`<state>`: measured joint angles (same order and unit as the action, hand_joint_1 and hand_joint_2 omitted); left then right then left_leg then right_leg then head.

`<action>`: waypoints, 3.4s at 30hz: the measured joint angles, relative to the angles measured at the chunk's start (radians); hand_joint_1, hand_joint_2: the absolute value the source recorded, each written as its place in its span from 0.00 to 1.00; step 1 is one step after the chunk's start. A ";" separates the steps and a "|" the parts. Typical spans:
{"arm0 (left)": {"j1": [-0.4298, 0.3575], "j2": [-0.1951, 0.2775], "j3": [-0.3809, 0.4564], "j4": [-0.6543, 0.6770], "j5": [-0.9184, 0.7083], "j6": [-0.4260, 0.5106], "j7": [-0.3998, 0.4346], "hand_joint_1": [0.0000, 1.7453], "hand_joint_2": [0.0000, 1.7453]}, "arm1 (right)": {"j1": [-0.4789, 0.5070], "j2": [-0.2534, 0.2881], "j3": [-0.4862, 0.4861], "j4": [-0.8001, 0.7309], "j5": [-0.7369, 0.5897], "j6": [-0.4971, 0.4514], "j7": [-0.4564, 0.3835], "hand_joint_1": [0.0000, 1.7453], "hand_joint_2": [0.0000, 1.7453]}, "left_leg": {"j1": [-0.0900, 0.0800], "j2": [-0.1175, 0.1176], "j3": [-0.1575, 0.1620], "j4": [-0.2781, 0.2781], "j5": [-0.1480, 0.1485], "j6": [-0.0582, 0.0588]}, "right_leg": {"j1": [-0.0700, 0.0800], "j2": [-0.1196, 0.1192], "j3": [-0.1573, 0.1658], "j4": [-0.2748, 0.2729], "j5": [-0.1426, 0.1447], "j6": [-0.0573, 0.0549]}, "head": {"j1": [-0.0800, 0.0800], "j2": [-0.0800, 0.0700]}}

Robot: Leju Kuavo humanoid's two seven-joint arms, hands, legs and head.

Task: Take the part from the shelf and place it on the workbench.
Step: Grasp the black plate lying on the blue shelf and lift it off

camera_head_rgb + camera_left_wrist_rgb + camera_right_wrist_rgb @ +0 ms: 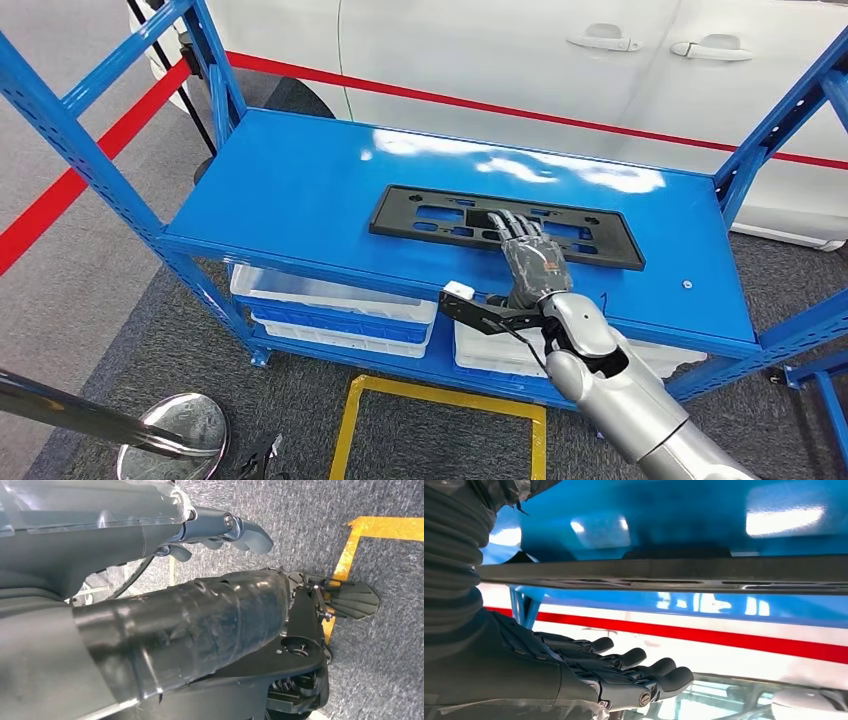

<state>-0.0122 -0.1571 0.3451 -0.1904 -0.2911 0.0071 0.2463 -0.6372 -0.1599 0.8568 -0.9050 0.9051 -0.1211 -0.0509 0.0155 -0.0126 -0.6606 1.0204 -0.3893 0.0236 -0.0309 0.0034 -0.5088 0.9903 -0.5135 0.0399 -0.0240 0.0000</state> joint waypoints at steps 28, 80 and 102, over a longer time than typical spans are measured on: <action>-0.001 -0.003 0.008 0.000 -0.024 -0.019 -0.003 0.00 0.00 | 0.001 0.134 -0.003 0.186 0.045 -0.050 0.033 0.00 1.00 | 0.001 0.000 0.000 0.000 -0.001 -0.002 | 0.001 0.000 -0.001 0.004 -0.003 -0.003 | 0.000 0.000; -0.006 -0.029 0.066 -0.001 -0.054 -0.013 -0.016 0.00 0.00 | 0.007 0.157 -0.113 0.151 0.080 -0.025 0.025 0.00 1.00 | -0.002 0.002 0.038 0.014 -0.055 -0.027 | 0.008 0.002 -0.074 0.039 0.036 -0.039 | -0.001 0.000; -0.006 -0.031 0.086 -0.001 -0.074 -0.013 -0.033 0.00 0.00 | 0.003 0.172 -0.051 0.210 0.214 -0.009 0.039 0.14 1.00 | -0.004 0.003 0.074 -0.017 -0.056 0.021 | 0.018 0.001 -0.189 0.287 -0.070 -0.017 | -0.006 0.000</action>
<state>-0.0179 -0.1877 0.4308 -0.1915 -0.3646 -0.0059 0.2135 -0.6339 0.0118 0.8055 -0.6952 1.1189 -0.1303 -0.0118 0.0118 -0.0101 -0.5871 1.0039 -0.4451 0.0446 -0.0129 0.0043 -0.6978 1.2774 -0.5837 0.0224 -0.0299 0.0000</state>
